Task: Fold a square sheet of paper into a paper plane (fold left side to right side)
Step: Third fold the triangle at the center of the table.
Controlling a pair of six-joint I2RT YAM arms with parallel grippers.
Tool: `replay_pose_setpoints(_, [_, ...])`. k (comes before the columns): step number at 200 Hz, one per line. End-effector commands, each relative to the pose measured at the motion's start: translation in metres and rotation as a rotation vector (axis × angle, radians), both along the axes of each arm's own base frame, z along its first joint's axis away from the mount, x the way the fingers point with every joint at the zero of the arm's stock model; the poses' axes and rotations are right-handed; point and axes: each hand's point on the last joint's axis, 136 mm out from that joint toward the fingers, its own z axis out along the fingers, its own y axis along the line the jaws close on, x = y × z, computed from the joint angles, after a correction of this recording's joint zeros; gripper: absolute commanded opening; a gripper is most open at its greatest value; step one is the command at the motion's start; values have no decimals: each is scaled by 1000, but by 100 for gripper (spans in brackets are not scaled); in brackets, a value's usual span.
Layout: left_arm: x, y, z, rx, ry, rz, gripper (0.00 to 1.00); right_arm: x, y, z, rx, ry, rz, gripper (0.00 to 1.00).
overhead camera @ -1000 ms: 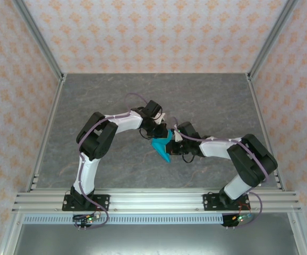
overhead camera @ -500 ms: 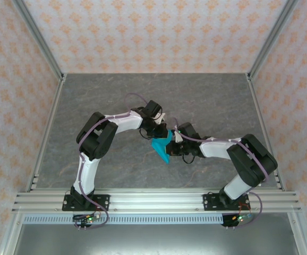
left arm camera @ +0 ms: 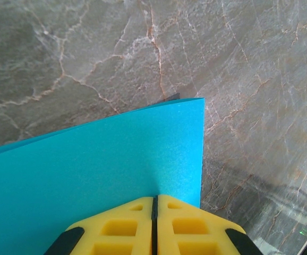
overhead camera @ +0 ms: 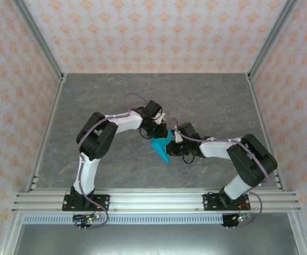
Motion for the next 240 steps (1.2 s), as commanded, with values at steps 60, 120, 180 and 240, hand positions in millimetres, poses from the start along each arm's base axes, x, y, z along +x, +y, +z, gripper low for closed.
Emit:
replay_pose_setpoints(60, [-27, 10, -39, 89, 96, -13, 9, 1, -7, -2, -54, -20, -8, 8])
replay_pose_setpoints(120, [-27, 10, -39, 89, 96, -13, 9, 2, -8, -1, -61, -27, -8, 8])
replay_pose_setpoints(180, [-27, 10, -40, 89, 96, -13, 9, 0, -5, 1, -50, -26, 3, 8])
replay_pose_setpoints(240, [-28, 10, -40, 87, 98, -14, 9, 1, -2, 1, -44, -28, 6, 8])
